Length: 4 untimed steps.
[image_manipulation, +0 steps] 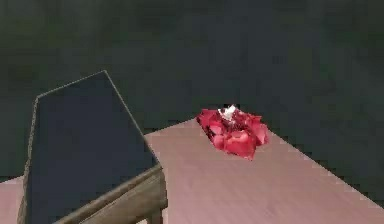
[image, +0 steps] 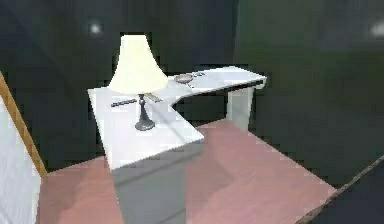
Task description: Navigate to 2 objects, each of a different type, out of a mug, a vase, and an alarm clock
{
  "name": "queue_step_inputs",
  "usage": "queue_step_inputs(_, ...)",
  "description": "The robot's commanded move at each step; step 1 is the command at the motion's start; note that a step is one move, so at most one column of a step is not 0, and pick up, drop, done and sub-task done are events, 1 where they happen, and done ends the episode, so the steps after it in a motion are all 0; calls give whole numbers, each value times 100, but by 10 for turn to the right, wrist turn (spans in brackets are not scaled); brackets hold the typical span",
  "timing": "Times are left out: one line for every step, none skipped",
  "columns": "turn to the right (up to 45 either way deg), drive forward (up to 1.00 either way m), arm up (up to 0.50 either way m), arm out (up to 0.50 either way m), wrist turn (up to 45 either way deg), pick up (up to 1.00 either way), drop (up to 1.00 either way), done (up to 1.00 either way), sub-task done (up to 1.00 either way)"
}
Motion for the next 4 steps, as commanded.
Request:
queue_step_inputs(-450, 0, 0, 0, 0, 0, 0, 0, 0)
queue_step_inputs(-450, 0, 0, 0, 0, 0, 0, 0, 0)
queue_step_inputs(-270, 0, 0, 0, 0, 0, 0, 0, 0)
queue_step_inputs(0, 5, 0, 0, 0, 0, 0, 0, 0)
